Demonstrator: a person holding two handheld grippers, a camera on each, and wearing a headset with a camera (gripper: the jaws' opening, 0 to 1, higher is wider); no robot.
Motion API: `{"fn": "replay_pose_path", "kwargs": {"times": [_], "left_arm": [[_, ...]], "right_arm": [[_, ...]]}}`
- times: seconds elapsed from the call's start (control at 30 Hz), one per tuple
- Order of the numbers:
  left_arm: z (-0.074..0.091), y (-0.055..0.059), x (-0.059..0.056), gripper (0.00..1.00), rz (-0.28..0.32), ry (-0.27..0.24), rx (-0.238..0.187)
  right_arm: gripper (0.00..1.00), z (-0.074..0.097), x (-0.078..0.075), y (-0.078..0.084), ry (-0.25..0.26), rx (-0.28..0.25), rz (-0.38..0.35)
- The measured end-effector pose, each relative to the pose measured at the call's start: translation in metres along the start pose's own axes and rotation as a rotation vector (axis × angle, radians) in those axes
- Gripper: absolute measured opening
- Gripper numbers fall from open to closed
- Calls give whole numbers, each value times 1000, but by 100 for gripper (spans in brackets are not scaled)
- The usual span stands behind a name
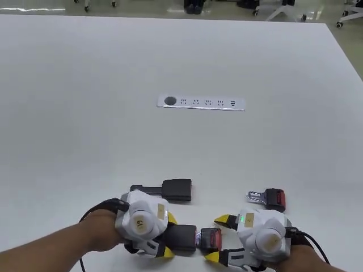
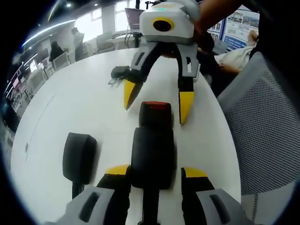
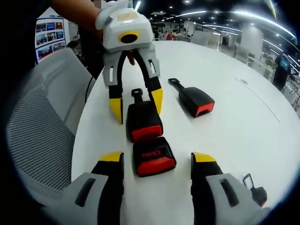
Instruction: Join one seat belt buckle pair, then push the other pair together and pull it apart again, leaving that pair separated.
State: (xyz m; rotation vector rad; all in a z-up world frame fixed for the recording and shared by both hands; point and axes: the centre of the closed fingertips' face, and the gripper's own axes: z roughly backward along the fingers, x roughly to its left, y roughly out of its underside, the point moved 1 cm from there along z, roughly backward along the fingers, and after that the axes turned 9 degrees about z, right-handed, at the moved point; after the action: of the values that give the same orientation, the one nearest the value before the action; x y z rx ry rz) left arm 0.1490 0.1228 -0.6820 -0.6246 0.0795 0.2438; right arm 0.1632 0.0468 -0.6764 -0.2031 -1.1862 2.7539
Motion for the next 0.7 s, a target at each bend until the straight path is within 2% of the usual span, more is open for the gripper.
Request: {"fn": "replay_pose_path", "kwargs": {"times": [0.03,0.1,0.2,0.3,0.53,0.6,0.7], "left_arm": [[0,0,-1,49,28,0,-4],[1,-1,1,58,43,-13,-6],[6,-8,4,66,68,-38,-39],[11,-12,6,72,93,-61,-61],[26,-14,10,75,135,-103,-93],[30,-16,11,75,152,-114,-108],[37,-17,17,76,168,-137,-115]], "right_arm": [[62,0,-2,0,4,-6,-1],[63,2,-2,1,8,-4,-29],[68,3,-6,1,25,-15,-27],[68,9,-6,0,38,-22,-35],[69,16,-18,-3,89,-56,-63],[70,21,-18,-4,97,-62,-66],[70,30,-27,-3,125,-66,-77]]}}
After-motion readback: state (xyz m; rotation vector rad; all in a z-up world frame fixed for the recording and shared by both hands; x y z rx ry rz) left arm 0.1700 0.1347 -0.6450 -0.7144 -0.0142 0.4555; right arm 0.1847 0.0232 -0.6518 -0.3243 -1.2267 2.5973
